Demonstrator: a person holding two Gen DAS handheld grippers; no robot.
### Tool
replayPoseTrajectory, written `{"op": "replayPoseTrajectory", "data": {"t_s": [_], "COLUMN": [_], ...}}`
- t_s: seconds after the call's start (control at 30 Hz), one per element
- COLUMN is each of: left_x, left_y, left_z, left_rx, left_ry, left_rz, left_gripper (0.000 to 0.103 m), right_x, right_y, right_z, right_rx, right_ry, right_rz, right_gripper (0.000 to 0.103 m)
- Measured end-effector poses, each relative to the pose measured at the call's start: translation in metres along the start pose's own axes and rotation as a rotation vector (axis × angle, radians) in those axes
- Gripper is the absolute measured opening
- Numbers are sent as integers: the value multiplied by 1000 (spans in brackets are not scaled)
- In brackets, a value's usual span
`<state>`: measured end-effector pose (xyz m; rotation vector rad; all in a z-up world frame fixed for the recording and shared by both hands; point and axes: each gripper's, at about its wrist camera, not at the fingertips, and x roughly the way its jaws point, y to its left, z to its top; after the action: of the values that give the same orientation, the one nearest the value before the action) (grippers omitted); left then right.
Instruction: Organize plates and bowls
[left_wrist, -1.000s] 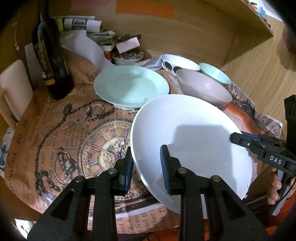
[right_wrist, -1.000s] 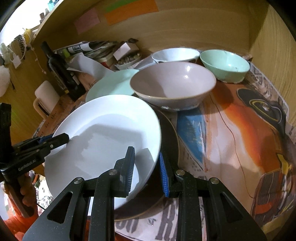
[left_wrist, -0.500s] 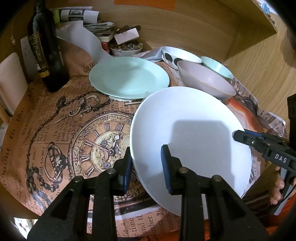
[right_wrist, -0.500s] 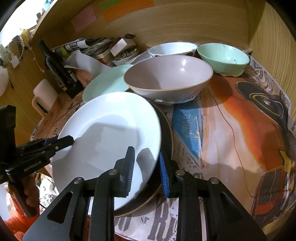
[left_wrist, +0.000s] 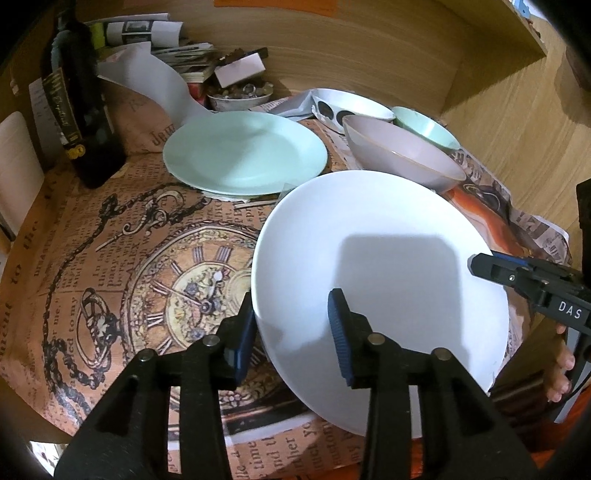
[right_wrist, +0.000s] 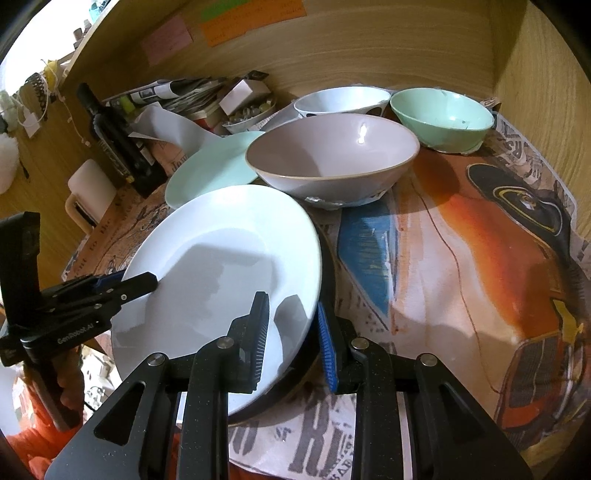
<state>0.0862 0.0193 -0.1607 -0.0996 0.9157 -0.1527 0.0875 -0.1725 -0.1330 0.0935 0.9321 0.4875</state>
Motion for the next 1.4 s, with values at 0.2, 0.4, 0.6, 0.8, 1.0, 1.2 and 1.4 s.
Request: {"op": "replayPoseTrajectory", "data": {"t_s": [0.2, 0.4, 0.6, 0.8, 1.0, 1.2, 1.4], "left_x": [3, 6, -3, -30, -58, -78, -77], "left_y": [-3, -3, 5, 25, 48, 68, 84], "left_z": [0, -1, 5, 19, 37, 56, 77], "left_rx": [22, 41, 30, 4, -13, -23, -18], "left_ry": [-5, -7, -28, -113, -209, -283, -309], "left_rz": [0, 3, 8, 45, 96, 123, 110], "left_gripper": [44, 49, 49, 57, 62, 69, 70], "right_x": [-2, -6, -16, -24, -25, -25, -19], "right_y": [-2, -3, -3, 16, 38, 58, 78], "right_z": [-2, -2, 3, 20, 39, 65, 97], "right_rx": [3, -17, 0, -28, -67, -101, -135], "right_ry": [-4, -23, -64, -127, -175, -219, -245], "right_rz": [3, -58, -40, -18, 12, 21, -4], "right_gripper": [24, 34, 34, 41, 41, 42, 43]}}
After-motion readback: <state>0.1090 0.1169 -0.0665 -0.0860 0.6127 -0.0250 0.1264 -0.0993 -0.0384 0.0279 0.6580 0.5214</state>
